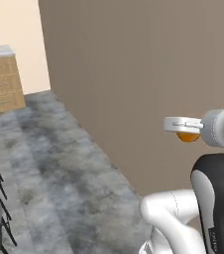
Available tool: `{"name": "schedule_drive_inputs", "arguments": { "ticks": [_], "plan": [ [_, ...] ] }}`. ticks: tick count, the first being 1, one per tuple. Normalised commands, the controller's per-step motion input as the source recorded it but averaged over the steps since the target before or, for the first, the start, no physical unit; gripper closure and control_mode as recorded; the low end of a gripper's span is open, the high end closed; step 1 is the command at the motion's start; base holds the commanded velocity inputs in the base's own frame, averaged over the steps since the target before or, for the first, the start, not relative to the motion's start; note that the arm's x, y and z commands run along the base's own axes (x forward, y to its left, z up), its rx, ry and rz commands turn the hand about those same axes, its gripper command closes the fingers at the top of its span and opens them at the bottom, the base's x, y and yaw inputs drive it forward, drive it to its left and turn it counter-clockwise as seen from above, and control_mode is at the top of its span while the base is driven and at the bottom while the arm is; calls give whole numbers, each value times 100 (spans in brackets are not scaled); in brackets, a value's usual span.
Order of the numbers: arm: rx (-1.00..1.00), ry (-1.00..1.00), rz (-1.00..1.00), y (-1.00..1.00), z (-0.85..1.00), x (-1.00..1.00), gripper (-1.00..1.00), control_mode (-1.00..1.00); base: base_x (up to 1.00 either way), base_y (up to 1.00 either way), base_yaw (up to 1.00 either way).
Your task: Pick up the orange and mango from the fridge and place one fruit on each plate on the dining counter.
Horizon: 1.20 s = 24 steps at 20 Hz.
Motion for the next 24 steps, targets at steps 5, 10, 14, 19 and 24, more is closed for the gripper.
{"name": "schedule_drive_inputs", "arguments": {
  "ticks": [5,10,14,19,24],
  "plan": [
    [0,0,0,0,0,0,100,100,100,0,57],
    [0,0,0,0,0,0,100,100,92,-1,62],
    [0,0,0,0,0,0,100,100,79,-1,65],
    [0,0,0,0,0,0,100,100,88,0,65],
    [0,0,0,0,0,0,100,100,91,-1,59]
  ]
}}
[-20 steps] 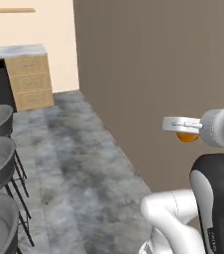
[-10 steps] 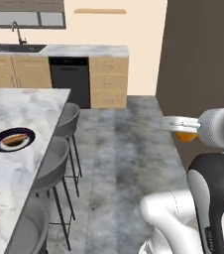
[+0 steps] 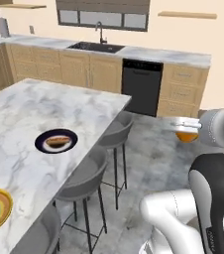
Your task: Pick up the orange and mango from the fridge and place one fruit on each plate on the dining counter.
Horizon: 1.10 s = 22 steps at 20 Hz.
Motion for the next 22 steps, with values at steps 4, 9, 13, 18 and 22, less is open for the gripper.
{"name": "schedule_drive_inputs", "arguments": {
  "ticks": [4,9,13,18,22],
  "plan": [
    [0,0,0,0,0,0,100,100,85,-7,57],
    [0,0,0,0,0,0,100,100,42,-38,56],
    [0,0,0,0,0,0,100,100,28,-55,54],
    [0,0,0,0,0,0,100,100,42,-48,53],
    [0,0,0,0,0,0,100,100,65,-18,49]
  ]
}}
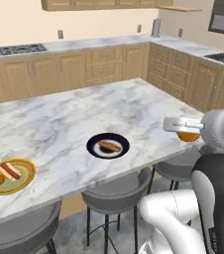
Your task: Pick up the orange and mango from the fridge and place one fruit on each plate on the dining counter.
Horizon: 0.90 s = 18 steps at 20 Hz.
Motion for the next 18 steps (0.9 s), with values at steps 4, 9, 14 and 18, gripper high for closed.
{"name": "schedule_drive_inputs", "arguments": {
  "ticks": [4,9,14,18],
  "plan": [
    [0,0,0,0,0,0,100,100,68,0,40],
    [0,0,0,0,0,0,100,100,35,-2,27],
    [0,0,0,0,0,0,100,100,16,0,6],
    [0,16,0,0,-1,30,100,-100,27,0,0]
  ]
}}
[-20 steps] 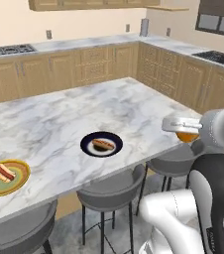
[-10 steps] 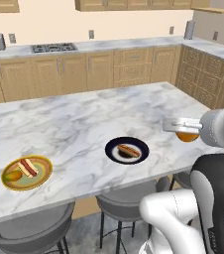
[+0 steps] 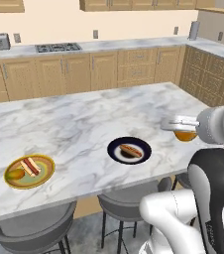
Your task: Pick up the orange and mango from the fridge and place one fruit on each plate on the dining counter.
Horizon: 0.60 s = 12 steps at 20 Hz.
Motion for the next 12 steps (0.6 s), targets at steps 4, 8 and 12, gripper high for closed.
{"name": "schedule_drive_inputs", "arguments": {
  "ticks": [4,8,12],
  "plan": [
    [0,47,0,-9,-20,100,100,-100,0,0,0],
    [-1,44,0,-7,-82,100,100,-100,0,0,0],
    [-7,25,0,-23,-100,100,100,-100,0,0,0]
  ]
}}
